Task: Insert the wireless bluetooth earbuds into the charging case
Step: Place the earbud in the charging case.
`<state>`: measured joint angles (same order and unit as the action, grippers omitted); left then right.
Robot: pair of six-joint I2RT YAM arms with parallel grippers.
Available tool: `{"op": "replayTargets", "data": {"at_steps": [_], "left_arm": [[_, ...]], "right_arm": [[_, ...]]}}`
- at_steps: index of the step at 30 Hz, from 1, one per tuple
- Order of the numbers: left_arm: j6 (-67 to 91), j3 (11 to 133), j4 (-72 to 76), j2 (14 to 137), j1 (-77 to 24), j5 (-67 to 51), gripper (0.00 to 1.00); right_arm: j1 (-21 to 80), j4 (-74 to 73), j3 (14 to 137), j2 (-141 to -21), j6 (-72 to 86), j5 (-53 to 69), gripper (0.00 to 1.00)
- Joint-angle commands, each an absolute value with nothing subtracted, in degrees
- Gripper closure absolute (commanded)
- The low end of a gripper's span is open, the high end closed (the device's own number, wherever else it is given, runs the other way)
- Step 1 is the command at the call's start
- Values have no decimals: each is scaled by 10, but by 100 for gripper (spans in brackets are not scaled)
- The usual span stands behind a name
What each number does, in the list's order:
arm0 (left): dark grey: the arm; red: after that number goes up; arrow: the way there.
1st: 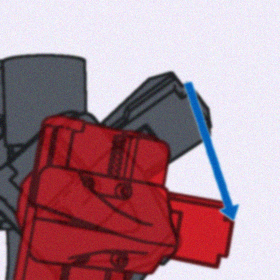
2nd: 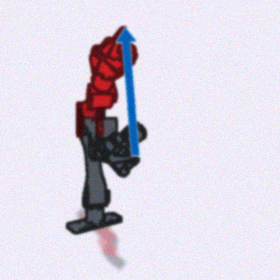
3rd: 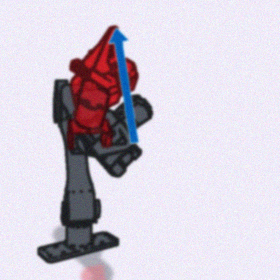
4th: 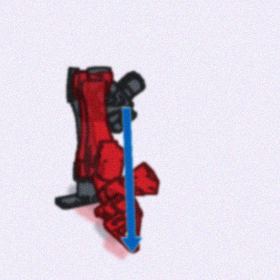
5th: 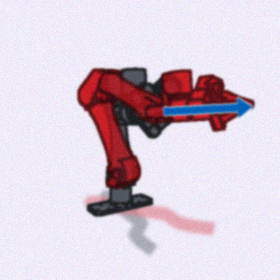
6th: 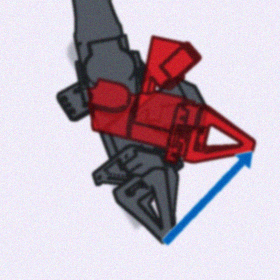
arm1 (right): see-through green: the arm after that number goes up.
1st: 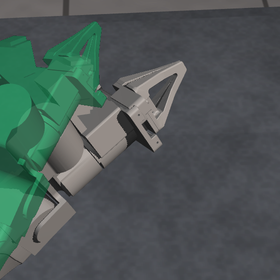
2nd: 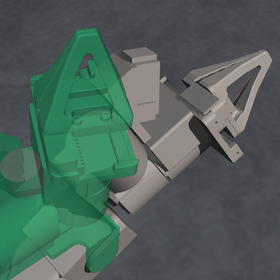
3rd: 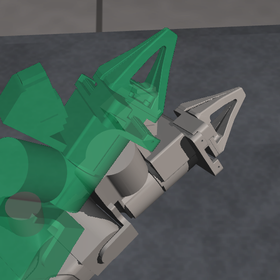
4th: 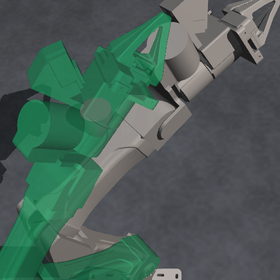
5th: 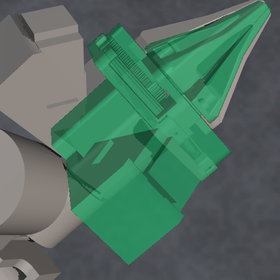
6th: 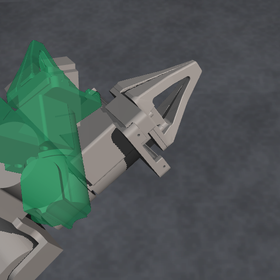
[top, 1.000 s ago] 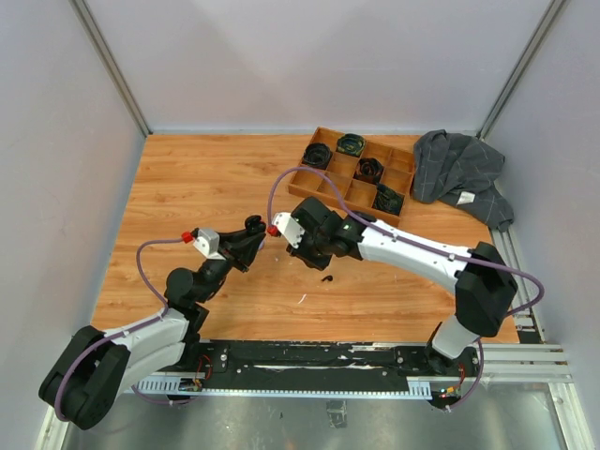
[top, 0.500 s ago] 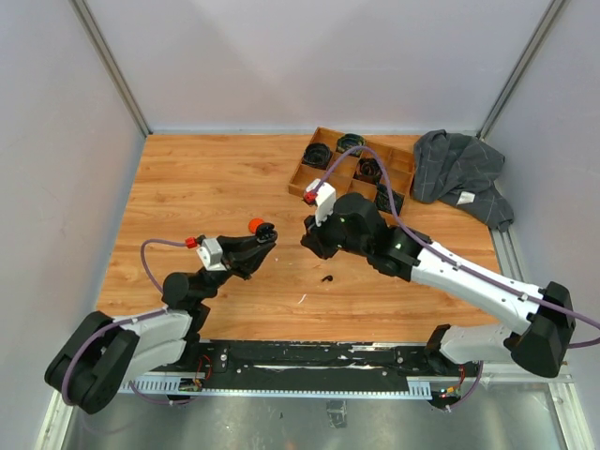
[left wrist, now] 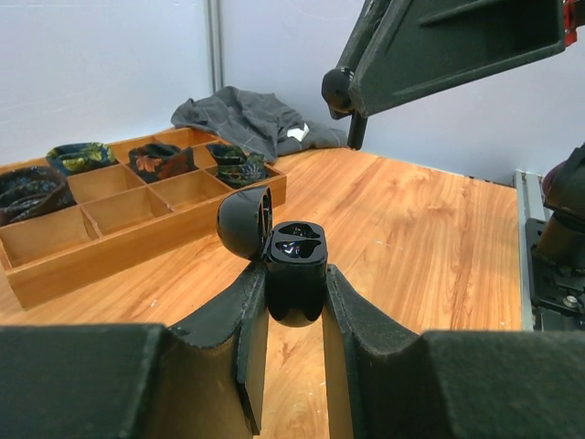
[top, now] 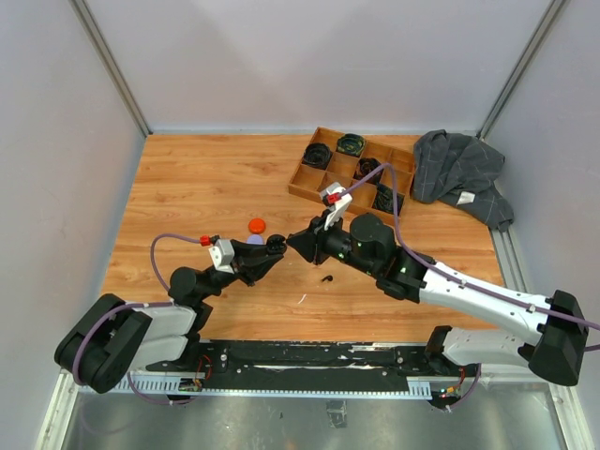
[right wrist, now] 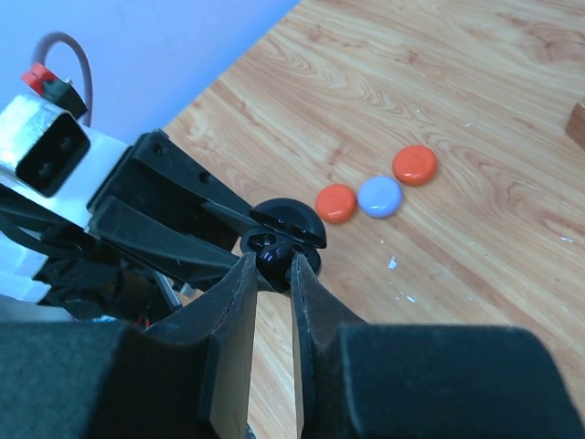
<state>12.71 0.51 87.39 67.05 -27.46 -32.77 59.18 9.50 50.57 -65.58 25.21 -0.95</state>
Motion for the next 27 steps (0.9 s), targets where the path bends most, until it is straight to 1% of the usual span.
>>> {"op": "replayTargets", "data": {"at_steps": [1,9,27], "left_arm": [[121,-47,1005,662,-276,-339,93],[121,-47,1004,655,-278,-341,93],[122,-48,999,645,-279,-332,92]], "right_arm": [[610,203,471,-640,310,-48,89],[616,278,434,-652,351,-68,89],[616,318,427,-715,388,-54,89]]}}
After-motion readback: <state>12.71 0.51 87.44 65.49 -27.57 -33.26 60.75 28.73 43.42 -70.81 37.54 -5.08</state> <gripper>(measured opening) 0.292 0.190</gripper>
